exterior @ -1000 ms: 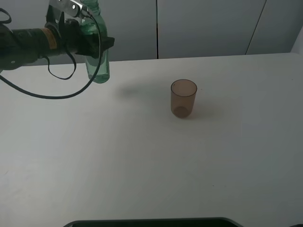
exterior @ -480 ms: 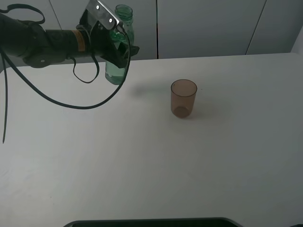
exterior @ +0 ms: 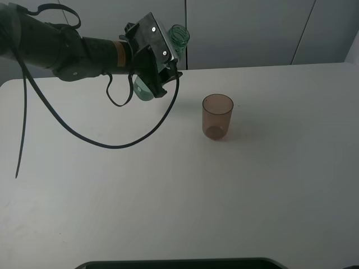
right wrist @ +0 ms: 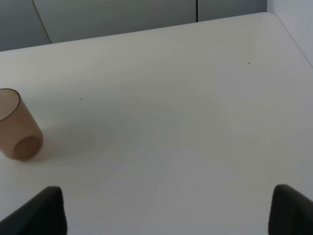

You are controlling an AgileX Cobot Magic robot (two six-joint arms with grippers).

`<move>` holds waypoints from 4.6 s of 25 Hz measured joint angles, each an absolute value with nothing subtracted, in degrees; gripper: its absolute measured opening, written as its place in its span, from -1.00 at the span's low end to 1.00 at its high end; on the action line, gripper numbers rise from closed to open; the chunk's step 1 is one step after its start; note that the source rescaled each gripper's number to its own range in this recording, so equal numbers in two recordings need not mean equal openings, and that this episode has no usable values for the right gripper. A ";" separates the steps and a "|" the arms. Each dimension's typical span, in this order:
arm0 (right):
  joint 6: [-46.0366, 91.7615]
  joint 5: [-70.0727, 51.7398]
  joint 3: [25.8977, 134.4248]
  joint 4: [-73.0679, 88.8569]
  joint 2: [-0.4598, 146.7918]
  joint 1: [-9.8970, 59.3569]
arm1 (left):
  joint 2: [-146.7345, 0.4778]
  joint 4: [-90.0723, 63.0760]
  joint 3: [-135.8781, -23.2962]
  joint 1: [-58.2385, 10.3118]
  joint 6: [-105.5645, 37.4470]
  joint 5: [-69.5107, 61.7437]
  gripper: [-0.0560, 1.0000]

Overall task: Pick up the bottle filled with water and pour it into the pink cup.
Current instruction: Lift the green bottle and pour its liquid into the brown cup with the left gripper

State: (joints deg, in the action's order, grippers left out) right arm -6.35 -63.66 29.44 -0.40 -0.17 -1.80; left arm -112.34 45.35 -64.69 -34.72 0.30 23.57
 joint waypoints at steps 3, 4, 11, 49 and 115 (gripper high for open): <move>-6.35 -63.66 29.44 -0.40 -0.17 -1.80 | -112.34 45.35 -64.78 -34.70 -2.37 22.38 -0.85; -6.35 -63.66 29.44 -0.40 -0.17 -1.80 | -112.34 45.35 -64.78 -34.79 -3.16 21.96 -0.85; -6.35 -63.66 29.44 -0.40 -0.17 -1.80 | -112.34 45.10 -64.78 -36.75 -10.77 18.28 -0.85; -6.35 -63.66 29.44 -0.40 -0.17 -1.80 | -121.39 44.60 -75.15 -40.95 -22.21 15.53 -0.85; -6.35 -63.66 29.44 -0.49 -0.17 -1.80 | -122.80 51.99 -80.09 -42.99 -35.68 5.16 -0.85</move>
State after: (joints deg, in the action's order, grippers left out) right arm -6.35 -63.66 29.44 -0.49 -0.17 -1.80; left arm -122.80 51.99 -80.09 -42.99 -35.68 5.16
